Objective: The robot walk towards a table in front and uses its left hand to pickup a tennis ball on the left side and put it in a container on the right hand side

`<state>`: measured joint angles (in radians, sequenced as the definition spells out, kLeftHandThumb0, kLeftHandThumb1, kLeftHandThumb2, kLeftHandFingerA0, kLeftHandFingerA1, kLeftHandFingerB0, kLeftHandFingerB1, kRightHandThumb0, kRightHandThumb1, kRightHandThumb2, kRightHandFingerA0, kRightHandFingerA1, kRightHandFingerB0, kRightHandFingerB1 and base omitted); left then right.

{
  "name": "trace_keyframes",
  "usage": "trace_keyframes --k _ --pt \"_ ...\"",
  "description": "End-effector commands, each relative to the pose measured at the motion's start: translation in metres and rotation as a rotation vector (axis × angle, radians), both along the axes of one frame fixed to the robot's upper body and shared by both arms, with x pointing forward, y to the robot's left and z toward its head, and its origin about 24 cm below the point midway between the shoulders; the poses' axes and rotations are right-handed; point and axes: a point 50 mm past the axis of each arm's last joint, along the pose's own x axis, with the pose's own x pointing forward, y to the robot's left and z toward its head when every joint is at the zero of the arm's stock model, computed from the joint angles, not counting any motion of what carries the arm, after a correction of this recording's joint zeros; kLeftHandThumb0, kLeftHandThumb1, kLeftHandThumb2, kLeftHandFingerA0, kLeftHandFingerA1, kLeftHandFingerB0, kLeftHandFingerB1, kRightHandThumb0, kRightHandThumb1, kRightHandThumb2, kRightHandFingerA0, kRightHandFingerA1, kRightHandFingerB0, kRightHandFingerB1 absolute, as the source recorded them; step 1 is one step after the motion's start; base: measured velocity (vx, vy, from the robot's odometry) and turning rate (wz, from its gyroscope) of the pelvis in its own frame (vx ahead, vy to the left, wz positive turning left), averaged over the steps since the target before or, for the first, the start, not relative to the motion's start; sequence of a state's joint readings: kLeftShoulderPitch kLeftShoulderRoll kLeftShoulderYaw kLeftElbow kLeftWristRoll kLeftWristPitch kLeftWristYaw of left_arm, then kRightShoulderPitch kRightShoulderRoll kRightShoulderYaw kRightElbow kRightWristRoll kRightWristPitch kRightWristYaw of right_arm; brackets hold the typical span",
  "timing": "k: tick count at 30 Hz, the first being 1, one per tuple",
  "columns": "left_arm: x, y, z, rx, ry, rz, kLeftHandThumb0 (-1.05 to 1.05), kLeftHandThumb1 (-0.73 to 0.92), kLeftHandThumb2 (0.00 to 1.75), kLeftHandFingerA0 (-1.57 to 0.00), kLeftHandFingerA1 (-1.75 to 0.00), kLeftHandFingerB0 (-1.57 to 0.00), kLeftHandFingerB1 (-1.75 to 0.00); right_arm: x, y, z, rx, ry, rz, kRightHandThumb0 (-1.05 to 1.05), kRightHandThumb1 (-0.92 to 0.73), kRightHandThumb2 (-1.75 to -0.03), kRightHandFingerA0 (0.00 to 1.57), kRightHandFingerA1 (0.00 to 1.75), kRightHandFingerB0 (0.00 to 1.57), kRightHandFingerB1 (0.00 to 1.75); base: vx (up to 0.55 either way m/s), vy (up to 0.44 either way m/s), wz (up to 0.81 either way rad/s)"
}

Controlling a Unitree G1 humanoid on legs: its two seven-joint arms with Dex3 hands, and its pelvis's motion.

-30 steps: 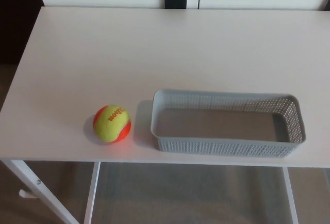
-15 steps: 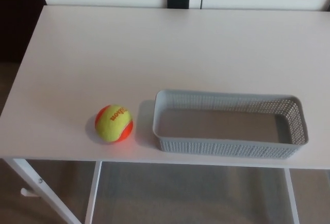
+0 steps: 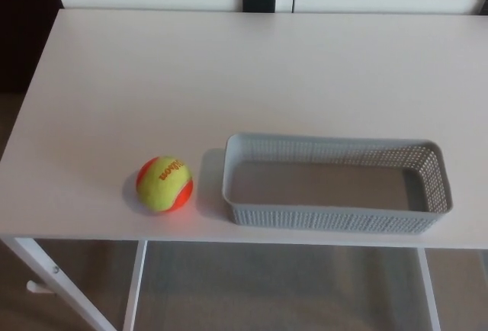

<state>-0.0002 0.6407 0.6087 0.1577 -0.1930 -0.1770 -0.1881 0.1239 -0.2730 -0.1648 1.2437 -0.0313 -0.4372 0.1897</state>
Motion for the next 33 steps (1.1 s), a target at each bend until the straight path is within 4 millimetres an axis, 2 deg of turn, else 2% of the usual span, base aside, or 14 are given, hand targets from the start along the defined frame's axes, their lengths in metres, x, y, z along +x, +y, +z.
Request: trace_keyframes --k 1,15,16,17,18,19,22,23,30,31,32,33 --pt "0.006 -0.017 0.026 0.117 -0.009 -0.021 -1.05 0.35 0.59 -0.26 -1.25 -0.26 -1.04 -0.004 -0.008 0.003 -0.013 0.01 -0.011 -0.76 -0.3 -0.7 0.63 0.5 0.5 0.45 0.0 0.0 0.0" --pt "0.006 -0.019 0.027 0.113 -0.002 -0.013 -1.05 0.35 0.59 -0.26 -1.25 -0.26 -1.04 -0.004 -0.008 0.003 -0.013 0.01 -0.011 -0.76 -0.3 -0.7 0.63 0.5 0.5 0.45 0.0 0.0 0.0" --pt "0.013 -0.027 0.029 0.135 0.013 -0.06 -1.02 0.27 0.61 -0.15 -1.23 -0.2 -0.96 -0.004 -0.008 0.003 -0.006 0.01 -0.018 -0.74 -0.28 -0.67 0.64 0.53 0.5 0.45 0.0 0.0 0.0" --pt "0.022 -0.037 0.031 0.163 0.031 -0.117 -1.02 0.27 0.61 -0.15 -1.23 -0.2 -0.96 -0.004 -0.008 0.003 0.003 0.009 -0.026 -0.74 -0.28 -0.67 0.64 0.53 0.5 0.45 0.0 0.0 0.0" --pt "0.062 -0.133 -0.011 0.462 0.321 -0.444 -0.29 0.03 0.71 0.0 -0.5 0.0 -0.47 0.009 -0.01 0.007 -0.007 -0.018 0.005 -0.74 -0.31 -0.71 0.63 0.51 0.48 0.46 0.0 0.0 0.0" --pt "0.066 -0.174 -0.028 0.61 0.413 -0.572 -0.29 0.04 0.72 0.0 -0.5 0.0 -0.47 0.015 -0.011 0.009 -0.007 -0.032 0.014 -0.73 -0.31 -0.7 0.63 0.51 0.48 0.46 0.0 0.0 0.0" --pt "0.064 -0.179 -0.033 0.62 0.432 -0.583 -0.28 0.05 0.72 -0.01 -0.51 0.0 -0.47 0.017 -0.01 0.009 -0.012 -0.035 0.023 -0.73 -0.31 -0.71 0.64 0.52 0.48 0.46 0.0 0.0 0.0" --pt "0.064 -0.18 -0.034 0.618 0.437 -0.586 -0.54 0.34 0.52 -0.1 -0.27 -0.13 -0.27 0.017 -0.01 0.009 -0.012 -0.036 0.024 -0.73 -0.31 -0.7 0.64 0.52 0.48 0.46 0.0 0.0 0.0" --pt "0.062 -0.187 -0.039 0.622 0.473 -0.607 -0.51 0.35 0.52 -0.09 -0.25 -0.12 -0.26 0.017 -0.009 0.008 -0.002 -0.04 0.015 -0.73 -0.3 -0.69 0.65 0.53 0.49 0.46 0.0 0.0 0.0" --pt "0.061 -0.191 -0.04 0.632 0.48 -0.612 -0.26 0.09 0.73 0.0 -0.49 0.0 -0.46 0.019 -0.009 0.008 -0.01 -0.041 0.015 -0.77 -0.29 -0.69 0.65 0.53 0.5 0.46 0.0 0.0 0.0" --pt "0.061 -0.193 -0.042 0.639 0.487 -0.615 -0.54 0.32 0.57 -0.09 -0.28 -0.12 -0.28 0.019 -0.009 0.009 -0.016 -0.041 0.02 -0.75 -0.3 -0.7 0.65 0.53 0.49 0.46 0.0 0.0 0.0" --pt "0.061 -0.195 -0.043 0.643 0.491 -0.614 -0.54 0.32 0.57 -0.09 -0.28 -0.12 -0.28 0.019 -0.009 0.009 -0.02 -0.041 0.025 -0.75 -0.3 -0.7 0.65 0.53 0.49 0.46 0.0 0.0 0.0"
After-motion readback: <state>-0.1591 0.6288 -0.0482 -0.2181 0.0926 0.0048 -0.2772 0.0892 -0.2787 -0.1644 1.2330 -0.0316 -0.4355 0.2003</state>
